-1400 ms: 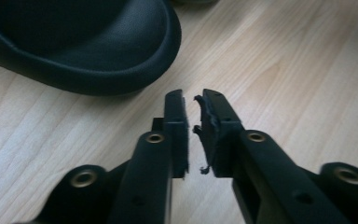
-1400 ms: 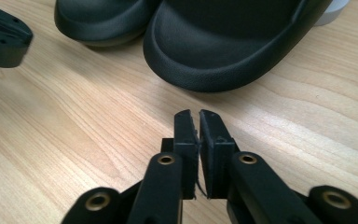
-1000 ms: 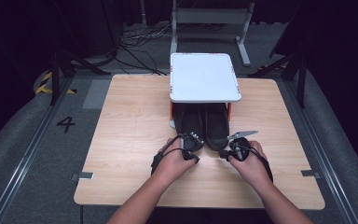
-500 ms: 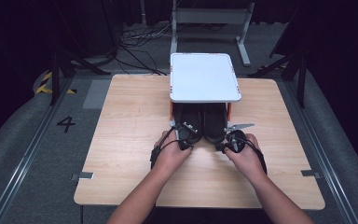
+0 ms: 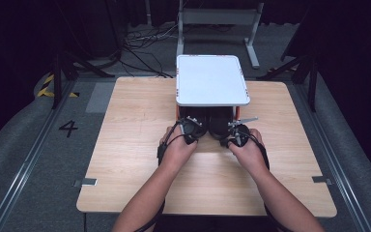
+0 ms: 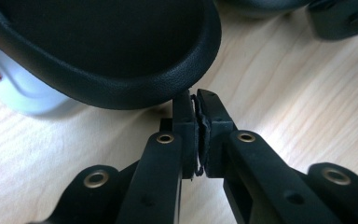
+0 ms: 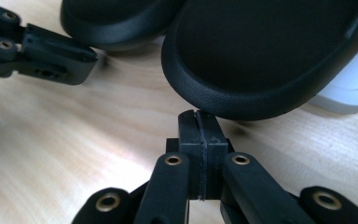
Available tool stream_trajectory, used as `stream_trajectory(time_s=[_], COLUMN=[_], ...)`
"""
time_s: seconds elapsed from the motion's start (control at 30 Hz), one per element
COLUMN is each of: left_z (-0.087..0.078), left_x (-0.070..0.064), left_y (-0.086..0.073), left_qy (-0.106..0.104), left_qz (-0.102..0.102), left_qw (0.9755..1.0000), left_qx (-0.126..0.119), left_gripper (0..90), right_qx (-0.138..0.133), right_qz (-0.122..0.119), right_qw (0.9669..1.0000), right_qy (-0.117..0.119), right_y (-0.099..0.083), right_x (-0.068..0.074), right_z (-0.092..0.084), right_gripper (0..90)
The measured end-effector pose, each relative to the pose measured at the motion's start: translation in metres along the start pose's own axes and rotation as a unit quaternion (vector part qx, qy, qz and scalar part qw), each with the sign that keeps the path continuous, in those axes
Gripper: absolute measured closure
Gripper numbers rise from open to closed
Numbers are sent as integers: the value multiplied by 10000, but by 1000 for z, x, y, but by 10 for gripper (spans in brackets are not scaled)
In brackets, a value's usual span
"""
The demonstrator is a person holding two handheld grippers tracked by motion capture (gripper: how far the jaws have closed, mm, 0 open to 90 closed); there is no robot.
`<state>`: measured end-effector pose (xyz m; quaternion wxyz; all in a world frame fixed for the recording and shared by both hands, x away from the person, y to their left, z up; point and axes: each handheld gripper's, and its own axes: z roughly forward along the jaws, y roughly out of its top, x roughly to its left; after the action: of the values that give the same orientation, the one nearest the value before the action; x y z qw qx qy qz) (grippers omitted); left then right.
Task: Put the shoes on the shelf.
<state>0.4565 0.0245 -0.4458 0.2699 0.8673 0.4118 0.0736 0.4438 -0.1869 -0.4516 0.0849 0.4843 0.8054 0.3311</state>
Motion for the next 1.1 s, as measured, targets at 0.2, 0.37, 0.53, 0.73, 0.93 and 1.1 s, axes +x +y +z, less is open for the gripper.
stream_trajectory(time_s=[0.2,0.37,0.53,0.73,0.93,1.1], left_z=[2,-14,-47,-81,-104,-121], left_x=[-3,-5,-10,-10,1,18], left_y=[5,-11,-25,-43,-67,-87], left_qy=[-12,-337,-244,-40,-212,27], left_qz=[-23,-38,82,125,-17,112], left_qw=[10000,9989,9976,9960,9945,9953], left_qx=[47,-312,-646,-884,-1021,-957], left_gripper=[872,732,569,408,329,314], right_qx=[13,-223,-532,-952,-1173,-1207], right_qz=[123,-164,-248,-230,-324,-256], right_qw=[9999,9995,9981,9951,9926,9923], right_qy=[-4,125,169,113,-16,-111], right_y=[4,-1,-8,-20,-28,-39], right_x=[-9,-5,-10,-29,-40,-57], right_z=[4,-14,-44,-73,-100,-121], right_gripper=[900,818,717,541,437,412])
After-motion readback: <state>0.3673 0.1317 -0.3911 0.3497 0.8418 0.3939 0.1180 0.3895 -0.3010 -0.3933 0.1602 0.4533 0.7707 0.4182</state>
